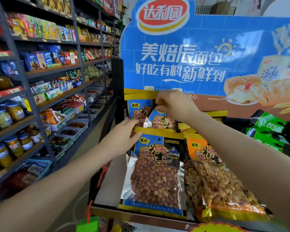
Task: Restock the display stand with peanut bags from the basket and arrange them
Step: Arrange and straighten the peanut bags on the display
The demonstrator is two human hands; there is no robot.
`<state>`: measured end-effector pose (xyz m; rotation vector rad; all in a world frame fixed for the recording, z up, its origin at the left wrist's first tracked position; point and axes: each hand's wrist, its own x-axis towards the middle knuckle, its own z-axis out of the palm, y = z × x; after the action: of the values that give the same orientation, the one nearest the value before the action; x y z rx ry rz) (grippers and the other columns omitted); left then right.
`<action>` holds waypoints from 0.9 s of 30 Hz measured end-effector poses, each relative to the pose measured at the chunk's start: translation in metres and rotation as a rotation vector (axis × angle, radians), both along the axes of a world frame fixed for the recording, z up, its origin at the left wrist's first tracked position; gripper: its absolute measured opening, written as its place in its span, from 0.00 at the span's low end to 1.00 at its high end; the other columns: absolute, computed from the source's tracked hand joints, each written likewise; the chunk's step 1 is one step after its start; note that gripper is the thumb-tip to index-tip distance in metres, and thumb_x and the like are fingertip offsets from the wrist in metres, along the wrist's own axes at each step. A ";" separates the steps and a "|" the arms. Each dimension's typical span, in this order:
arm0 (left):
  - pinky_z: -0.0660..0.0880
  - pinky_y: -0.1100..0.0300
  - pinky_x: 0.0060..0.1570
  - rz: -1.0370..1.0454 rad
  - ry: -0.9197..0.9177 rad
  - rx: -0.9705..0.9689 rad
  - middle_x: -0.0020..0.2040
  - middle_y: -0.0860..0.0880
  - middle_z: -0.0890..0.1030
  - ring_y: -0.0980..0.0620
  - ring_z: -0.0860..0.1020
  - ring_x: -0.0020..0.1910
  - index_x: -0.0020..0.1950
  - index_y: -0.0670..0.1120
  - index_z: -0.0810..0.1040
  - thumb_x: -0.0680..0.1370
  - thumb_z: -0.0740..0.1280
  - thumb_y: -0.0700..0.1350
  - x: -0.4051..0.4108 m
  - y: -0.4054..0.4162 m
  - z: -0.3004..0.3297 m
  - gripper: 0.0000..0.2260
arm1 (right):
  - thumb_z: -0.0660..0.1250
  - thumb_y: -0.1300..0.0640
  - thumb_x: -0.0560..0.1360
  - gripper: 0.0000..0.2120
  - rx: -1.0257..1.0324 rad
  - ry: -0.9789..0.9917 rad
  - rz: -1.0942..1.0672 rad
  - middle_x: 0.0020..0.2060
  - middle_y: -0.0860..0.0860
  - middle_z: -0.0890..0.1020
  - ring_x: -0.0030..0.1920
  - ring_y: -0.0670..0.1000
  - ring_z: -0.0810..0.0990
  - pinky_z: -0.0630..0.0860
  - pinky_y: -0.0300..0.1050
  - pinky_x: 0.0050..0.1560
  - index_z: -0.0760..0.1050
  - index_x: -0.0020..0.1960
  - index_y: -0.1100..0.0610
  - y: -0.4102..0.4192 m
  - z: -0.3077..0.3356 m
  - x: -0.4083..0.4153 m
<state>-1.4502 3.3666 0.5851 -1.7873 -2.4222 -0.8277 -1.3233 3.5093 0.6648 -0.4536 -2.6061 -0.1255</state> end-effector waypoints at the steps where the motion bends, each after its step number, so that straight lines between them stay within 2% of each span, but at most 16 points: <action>1: 0.67 0.56 0.63 0.040 -0.069 -0.012 0.70 0.47 0.68 0.48 0.68 0.67 0.72 0.45 0.60 0.78 0.63 0.49 0.003 -0.005 -0.008 0.25 | 0.66 0.52 0.75 0.11 0.016 0.014 0.001 0.50 0.55 0.80 0.52 0.58 0.77 0.75 0.49 0.43 0.75 0.52 0.58 -0.005 0.005 -0.008; 3: 0.70 0.56 0.58 0.113 -0.210 -0.056 0.67 0.46 0.71 0.47 0.71 0.64 0.71 0.43 0.60 0.76 0.66 0.50 0.006 -0.010 -0.020 0.28 | 0.66 0.51 0.75 0.12 0.034 0.014 0.011 0.50 0.55 0.80 0.53 0.59 0.77 0.73 0.50 0.43 0.74 0.54 0.58 -0.015 0.010 -0.025; 5: 0.71 0.57 0.49 0.197 -0.342 -0.040 0.59 0.44 0.76 0.45 0.75 0.58 0.66 0.40 0.63 0.75 0.68 0.47 0.006 -0.011 -0.025 0.24 | 0.65 0.51 0.75 0.12 -0.011 -0.019 0.049 0.45 0.56 0.79 0.51 0.60 0.77 0.73 0.51 0.43 0.74 0.52 0.59 -0.022 0.011 -0.042; 7: 0.74 0.53 0.51 0.250 -0.509 0.008 0.55 0.42 0.77 0.44 0.77 0.54 0.64 0.39 0.65 0.73 0.70 0.44 0.007 -0.012 -0.029 0.23 | 0.65 0.52 0.76 0.12 -0.053 -0.083 0.051 0.42 0.57 0.76 0.50 0.61 0.76 0.72 0.50 0.43 0.73 0.54 0.60 -0.025 0.008 -0.053; 9: 0.76 0.51 0.48 0.262 -0.642 0.051 0.47 0.41 0.79 0.45 0.79 0.47 0.56 0.38 0.71 0.72 0.71 0.41 0.009 -0.014 -0.035 0.16 | 0.65 0.51 0.76 0.16 -0.126 -0.117 0.064 0.47 0.59 0.77 0.52 0.60 0.75 0.71 0.49 0.46 0.71 0.60 0.59 -0.022 0.007 -0.054; 11: 0.72 0.59 0.37 0.229 -0.679 0.072 0.37 0.44 0.78 0.50 0.76 0.36 0.43 0.40 0.74 0.73 0.69 0.39 0.014 -0.018 -0.038 0.05 | 0.66 0.49 0.75 0.20 -0.173 -0.088 0.071 0.55 0.59 0.78 0.55 0.59 0.76 0.74 0.50 0.51 0.70 0.62 0.58 -0.015 0.006 -0.046; 12: 0.69 0.61 0.35 0.218 -0.699 0.087 0.35 0.44 0.77 0.52 0.74 0.34 0.40 0.41 0.74 0.74 0.68 0.38 0.016 -0.019 -0.039 0.04 | 0.65 0.49 0.75 0.19 -0.136 -0.087 0.054 0.56 0.59 0.79 0.55 0.60 0.77 0.76 0.52 0.52 0.69 0.63 0.58 -0.010 0.003 -0.039; 14: 0.70 0.61 0.37 0.212 -0.750 0.138 0.39 0.40 0.78 0.51 0.75 0.36 0.42 0.38 0.76 0.74 0.67 0.35 0.018 -0.018 -0.039 0.02 | 0.61 0.53 0.77 0.15 0.004 -0.157 -0.011 0.53 0.59 0.79 0.53 0.61 0.77 0.77 0.54 0.48 0.69 0.62 0.58 0.001 -0.005 -0.028; 17: 0.74 0.57 0.39 0.228 -0.746 0.199 0.42 0.36 0.79 0.47 0.76 0.39 0.47 0.33 0.76 0.73 0.67 0.32 0.020 -0.015 -0.038 0.04 | 0.57 0.62 0.78 0.12 0.074 -0.224 -0.064 0.48 0.61 0.79 0.47 0.62 0.78 0.75 0.52 0.39 0.68 0.61 0.59 0.010 -0.013 -0.022; 19: 0.76 0.54 0.42 0.228 -0.720 0.228 0.43 0.36 0.80 0.46 0.78 0.39 0.48 0.32 0.75 0.72 0.67 0.31 0.021 -0.013 -0.037 0.06 | 0.57 0.64 0.78 0.12 0.109 -0.149 -0.078 0.49 0.61 0.79 0.47 0.63 0.78 0.76 0.52 0.39 0.69 0.61 0.59 0.012 -0.011 -0.029; 21: 0.78 0.52 0.41 0.232 -0.629 0.243 0.42 0.39 0.80 0.47 0.79 0.38 0.48 0.36 0.74 0.72 0.67 0.32 0.022 -0.011 -0.034 0.06 | 0.58 0.67 0.77 0.14 0.125 -0.046 -0.077 0.51 0.61 0.79 0.50 0.63 0.78 0.75 0.52 0.41 0.70 0.61 0.59 0.009 -0.010 -0.041; 23: 0.76 0.50 0.39 0.256 -0.494 0.242 0.38 0.41 0.79 0.46 0.79 0.38 0.42 0.40 0.73 0.72 0.68 0.35 0.020 -0.009 -0.034 0.05 | 0.60 0.69 0.75 0.18 0.145 0.033 -0.024 0.55 0.61 0.76 0.54 0.64 0.75 0.75 0.55 0.46 0.69 0.63 0.60 0.002 -0.010 -0.046; 24: 0.73 0.53 0.36 0.278 -0.453 0.245 0.35 0.43 0.77 0.46 0.78 0.37 0.37 0.42 0.70 0.72 0.69 0.36 0.020 -0.009 -0.033 0.08 | 0.62 0.70 0.73 0.20 0.191 0.081 0.032 0.55 0.62 0.75 0.54 0.64 0.75 0.75 0.57 0.48 0.70 0.63 0.60 -0.001 -0.011 -0.045; 26: 0.67 0.59 0.32 0.296 -0.422 0.275 0.31 0.44 0.73 0.44 0.77 0.35 0.30 0.46 0.64 0.73 0.70 0.37 0.017 -0.009 -0.034 0.17 | 0.66 0.70 0.70 0.18 0.265 0.174 0.176 0.52 0.63 0.77 0.49 0.64 0.76 0.76 0.57 0.45 0.73 0.59 0.61 -0.007 -0.016 -0.033; 27: 0.65 0.61 0.32 0.300 -0.420 0.296 0.30 0.44 0.72 0.44 0.76 0.34 0.29 0.47 0.63 0.73 0.70 0.38 0.016 -0.008 -0.035 0.19 | 0.66 0.68 0.71 0.17 0.234 0.184 0.241 0.51 0.62 0.78 0.48 0.64 0.77 0.76 0.57 0.43 0.73 0.59 0.61 -0.009 -0.019 -0.024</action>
<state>-1.4342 3.3583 0.5504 -1.2038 -2.5272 -1.5479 -1.3477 3.5007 0.6458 -0.0638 -2.4048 -0.2885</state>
